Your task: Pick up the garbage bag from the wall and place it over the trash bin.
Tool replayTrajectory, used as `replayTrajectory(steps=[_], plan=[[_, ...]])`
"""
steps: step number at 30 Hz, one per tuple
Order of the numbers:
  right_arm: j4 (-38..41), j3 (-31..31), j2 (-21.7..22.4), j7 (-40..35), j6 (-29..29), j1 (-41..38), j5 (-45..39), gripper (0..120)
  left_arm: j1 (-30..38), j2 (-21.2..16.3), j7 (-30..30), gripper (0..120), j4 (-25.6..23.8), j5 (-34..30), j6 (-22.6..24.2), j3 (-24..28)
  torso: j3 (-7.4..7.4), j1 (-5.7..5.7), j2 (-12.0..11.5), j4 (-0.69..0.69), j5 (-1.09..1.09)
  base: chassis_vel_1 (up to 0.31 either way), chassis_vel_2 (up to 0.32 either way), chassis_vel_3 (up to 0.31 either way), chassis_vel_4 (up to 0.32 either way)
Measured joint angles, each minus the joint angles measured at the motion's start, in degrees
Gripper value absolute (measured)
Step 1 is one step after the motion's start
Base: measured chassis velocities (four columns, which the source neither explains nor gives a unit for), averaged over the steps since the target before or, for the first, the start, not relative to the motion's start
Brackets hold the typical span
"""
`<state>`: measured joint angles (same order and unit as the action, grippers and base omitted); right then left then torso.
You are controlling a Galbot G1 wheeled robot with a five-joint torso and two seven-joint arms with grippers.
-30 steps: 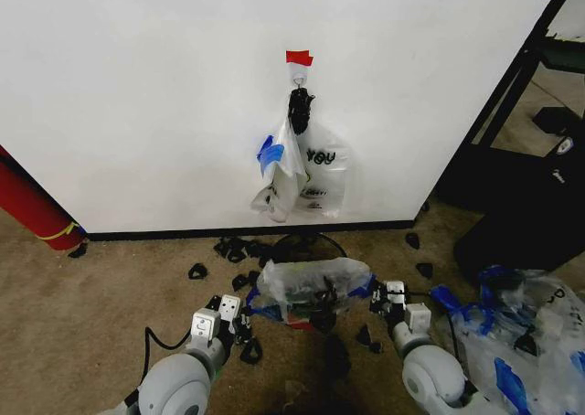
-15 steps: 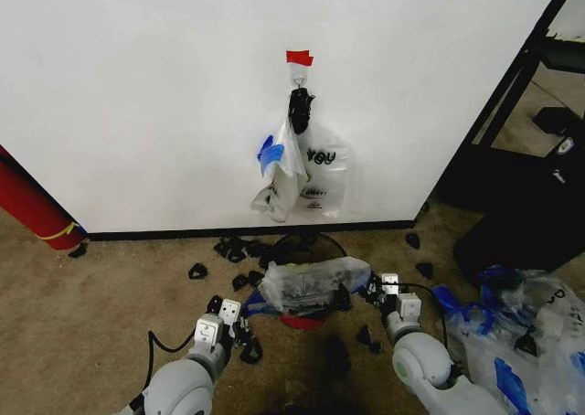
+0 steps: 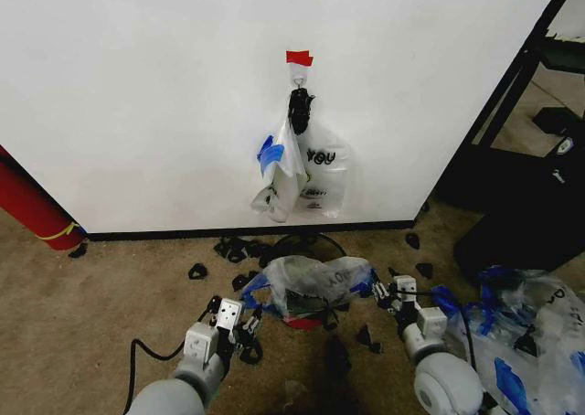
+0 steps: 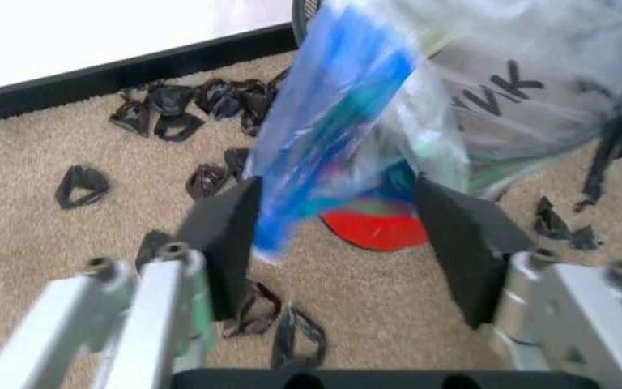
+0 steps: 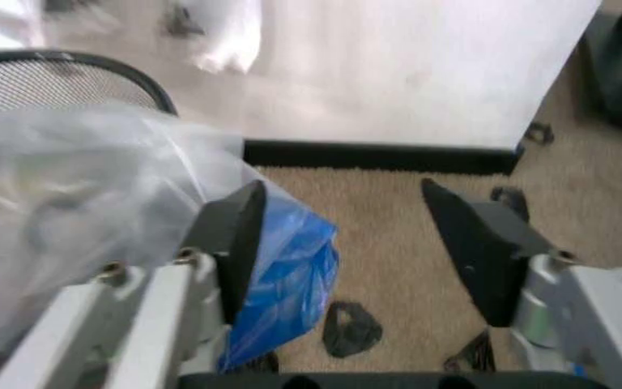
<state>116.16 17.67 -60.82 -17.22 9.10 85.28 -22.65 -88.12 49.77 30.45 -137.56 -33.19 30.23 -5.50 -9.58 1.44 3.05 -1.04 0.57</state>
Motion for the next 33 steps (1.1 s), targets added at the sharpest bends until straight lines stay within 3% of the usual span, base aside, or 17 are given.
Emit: replayTrajectory(steps=[4, 6, 9, 17, 19, 22, 23, 24, 26, 29, 33], plan=[[1.98, 3.34, -0.63, 3.60, -4.42, 4.45, 3.75, 76, -5.65, 0.36, 0.09, 81, -3.18, 2.79, -1.44, -0.96, 0.00, 0.00, 0.00, 0.01, 0.00, 0.000, 0.000, 0.000, 0.000], [2.28, 4.22, -0.93, 4.51, -5.99, 5.51, 4.63, 81, -7.11, 0.45, 0.04, 84, -4.02, 3.94, -2.22, -1.26, 0.00, 0.00, 0.00, 0.00, 0.00, 0.000, 0.000, 0.000, 0.000], [2.61, 7.31, -2.66, 7.27, -12.79, 8.51, 6.86, 94, -10.60, 0.89, -0.63, 97, -5.73, 7.76, -5.99, -1.95, 0.00, 0.00, 0.00, 0.00, 0.00, 0.000, 0.000, 0.000, 0.000], [1.61, 11.40, -5.59, 9.89, -22.17, 10.37, 8.43, 100, -11.53, 1.66, -2.36, 100, -5.97, 12.42, -13.33, -2.81, 0.00, 0.00, 0.00, 0.00, 0.00, 0.000, 0.000, 0.000, 0.000], [1.48, 13.56, -7.75, 11.23, -27.46, 11.96, 8.47, 100, -10.26, 1.93, -3.71, 100, -5.97, 15.64, -17.32, -3.81, 0.00, 0.00, 0.00, 0.01, 0.00, 0.000, 0.000, 0.000, 0.000], [2.91, 15.42, -12.48, 12.65, -35.39, 16.57, 9.93, 100, -4.10, 1.71, -6.86, 100, -4.31, 14.17, -18.70, -5.74, 0.00, 0.00, 0.00, -0.04, 0.02, 0.000, 0.000, 0.000, 0.000], [2.91, 15.42, -12.48, 12.65, -35.39, 16.57, 9.93, 100, -4.10, 1.71, -6.86, 100, -4.31, 14.17, -18.70, -5.74, 0.00, 0.00, 0.00, -0.04, 0.02, 0.000, 0.000, 0.000, 0.000], [3.10, 14.60, -13.65, 12.62, -36.58, 17.26, 10.99, 100, -2.61, 1.90, -7.89, 100, -3.25, 13.31, -18.46, -6.83, 0.00, 0.00, 0.00, -0.04, 0.01, 0.000, 0.000, 0.000, 0.000], [3.29, 13.47, -15.47, 12.58, -38.34, 18.49, 12.63, 100, 0.62, 1.83, -8.89, 100, -1.41, 10.73, -16.76, -7.44, 0.00, 0.00, 0.00, 0.09, 0.00, 0.000, 0.000, 0.000, 0.000], [4.01, 12.41, -18.35, 12.58, -41.65, 21.63, 14.20, 100, 8.89, -0.12, -9.99, 100, 2.43, 5.06, -13.18, -5.40, 0.00, 0.00, 0.00, -0.01, 0.02, 0.000, 0.000, 0.000, 0.000], [4.28, 12.18, -19.66, 12.59, -44.27, 23.71, 14.80, 100, 15.09, -1.57, -10.58, 100, 6.11, 0.35, -10.85, -3.08, -0.01, 0.00, 0.00, -0.02, 0.02, 0.000, 0.000, 0.000, 0.000]])
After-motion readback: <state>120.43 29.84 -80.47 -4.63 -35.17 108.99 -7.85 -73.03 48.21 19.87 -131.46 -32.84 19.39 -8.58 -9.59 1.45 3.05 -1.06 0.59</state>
